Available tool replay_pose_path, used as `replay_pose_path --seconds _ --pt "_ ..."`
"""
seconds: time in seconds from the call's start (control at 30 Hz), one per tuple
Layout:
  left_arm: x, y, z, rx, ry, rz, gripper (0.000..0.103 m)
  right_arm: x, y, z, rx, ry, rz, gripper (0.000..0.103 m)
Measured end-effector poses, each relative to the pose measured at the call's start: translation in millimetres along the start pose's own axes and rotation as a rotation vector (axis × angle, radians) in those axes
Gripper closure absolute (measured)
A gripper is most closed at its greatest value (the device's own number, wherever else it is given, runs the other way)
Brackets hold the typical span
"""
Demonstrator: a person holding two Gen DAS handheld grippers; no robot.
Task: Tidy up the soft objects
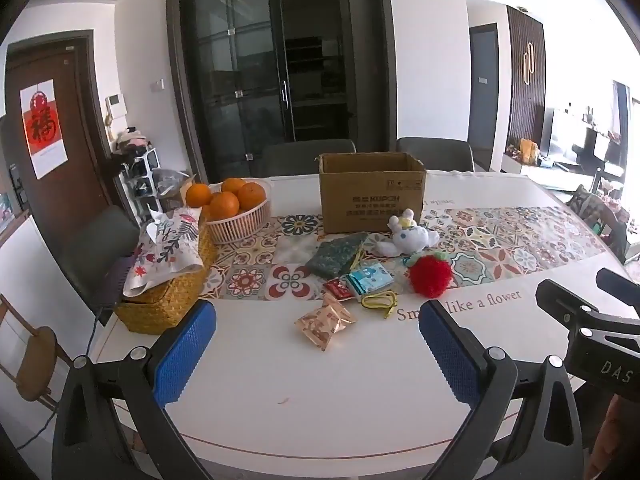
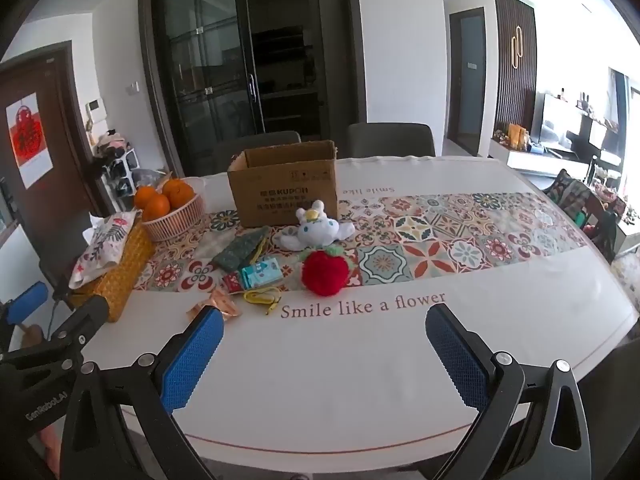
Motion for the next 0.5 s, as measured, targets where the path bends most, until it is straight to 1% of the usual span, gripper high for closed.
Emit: replay_pose_path --seconds 0.5 --pt "0.3 1.8 -1.2 0.002 -0.005 -0.001 0.000 1.2 0.8 -3.5 -0.008 0.001 -0.001 0.000"
Point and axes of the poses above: each gripper's, at about its wrist camera, not at the fingertips, and y roughly against the way its jaws point, z to its left, x to its underside, the point moved 4 cm from there along -y, roughly the way its jaws point, and after that the axes turned 11 degrees about z, right-handed, at the moved point
